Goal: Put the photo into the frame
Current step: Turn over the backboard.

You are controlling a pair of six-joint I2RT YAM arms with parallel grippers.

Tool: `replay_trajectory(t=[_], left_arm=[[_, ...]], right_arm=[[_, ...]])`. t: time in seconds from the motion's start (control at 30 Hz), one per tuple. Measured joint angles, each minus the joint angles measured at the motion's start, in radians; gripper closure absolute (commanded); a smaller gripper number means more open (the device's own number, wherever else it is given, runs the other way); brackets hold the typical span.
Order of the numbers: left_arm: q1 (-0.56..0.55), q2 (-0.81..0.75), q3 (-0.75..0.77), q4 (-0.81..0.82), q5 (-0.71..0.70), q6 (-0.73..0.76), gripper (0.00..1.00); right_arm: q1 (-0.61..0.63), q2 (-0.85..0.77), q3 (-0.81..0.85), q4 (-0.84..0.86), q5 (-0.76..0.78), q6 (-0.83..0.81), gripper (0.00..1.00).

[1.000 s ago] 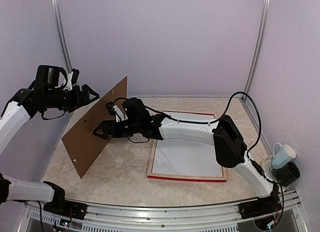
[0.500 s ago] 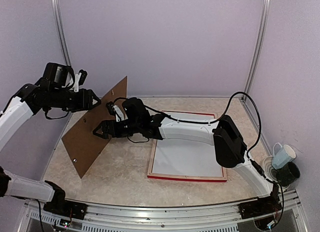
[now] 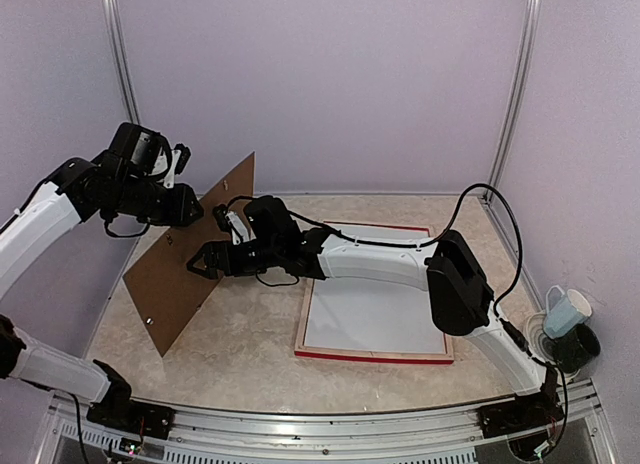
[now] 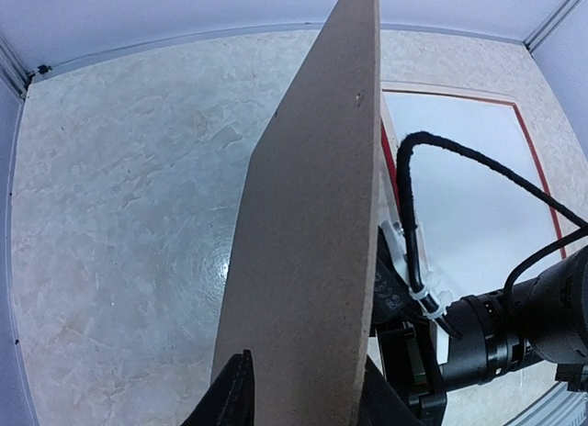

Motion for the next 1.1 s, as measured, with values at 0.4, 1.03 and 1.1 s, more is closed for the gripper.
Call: replay_trajectory(t=[0.4,1.03,1.1], left_arm=[[-0.054,0.053,0.053,-0.043,-0.101,0.004,0.76],[-0.048,0.074,0.081,-0.057,-0.154,0.056,1.00],[-0.042,0.079,0.092,-0.061,-0.147,0.043,1.00]], right_arm=[[0.000,0.000,0.000,-0.020,0.006,-0.016,0.01],[0.000,-0.013,-0.040,-0.030,0.029,-0.061,0.01],[0.000,-0.030,-0.066,-0.046,0.043,-0.082,0.01]])
